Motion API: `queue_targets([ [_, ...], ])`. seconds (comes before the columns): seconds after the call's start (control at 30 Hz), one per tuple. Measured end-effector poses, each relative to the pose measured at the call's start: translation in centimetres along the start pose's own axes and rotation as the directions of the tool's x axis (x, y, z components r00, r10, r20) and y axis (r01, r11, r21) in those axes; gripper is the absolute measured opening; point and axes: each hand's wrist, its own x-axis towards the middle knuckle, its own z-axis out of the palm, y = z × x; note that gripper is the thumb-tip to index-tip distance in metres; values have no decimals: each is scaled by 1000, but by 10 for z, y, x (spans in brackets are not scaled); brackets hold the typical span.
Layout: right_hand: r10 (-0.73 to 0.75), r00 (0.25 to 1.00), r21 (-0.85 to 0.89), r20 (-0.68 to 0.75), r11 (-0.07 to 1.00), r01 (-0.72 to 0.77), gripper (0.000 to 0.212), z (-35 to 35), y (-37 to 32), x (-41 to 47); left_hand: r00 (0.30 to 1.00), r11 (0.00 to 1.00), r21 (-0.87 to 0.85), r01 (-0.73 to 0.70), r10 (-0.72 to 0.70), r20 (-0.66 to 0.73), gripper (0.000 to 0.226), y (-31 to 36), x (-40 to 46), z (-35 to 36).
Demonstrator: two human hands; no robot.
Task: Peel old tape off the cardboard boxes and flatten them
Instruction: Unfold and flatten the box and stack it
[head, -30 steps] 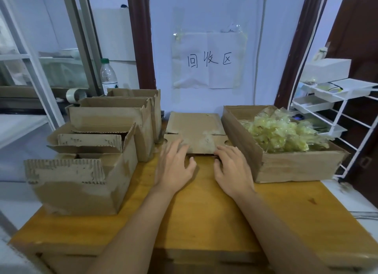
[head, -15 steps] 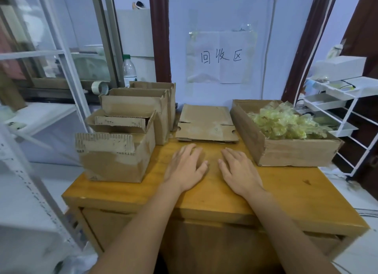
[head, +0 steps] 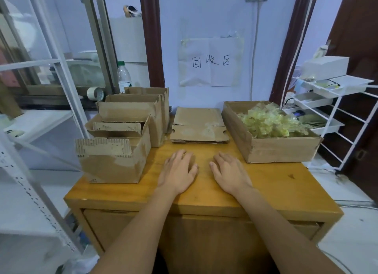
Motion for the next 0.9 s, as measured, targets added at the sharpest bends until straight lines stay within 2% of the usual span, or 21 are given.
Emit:
queue_targets([
  [0.27, 31, 999, 15, 12, 999, -32, 48, -2, -3, 0, 1000, 1000, -13, 11, -11, -4, 50, 1, 0, -2],
  [0.9, 80, 995, 58, 66, 995, -84, 48, -11, -7, -4, 1000, 999, -41, 24, -24, 12, 46, 6, 0, -7],
])
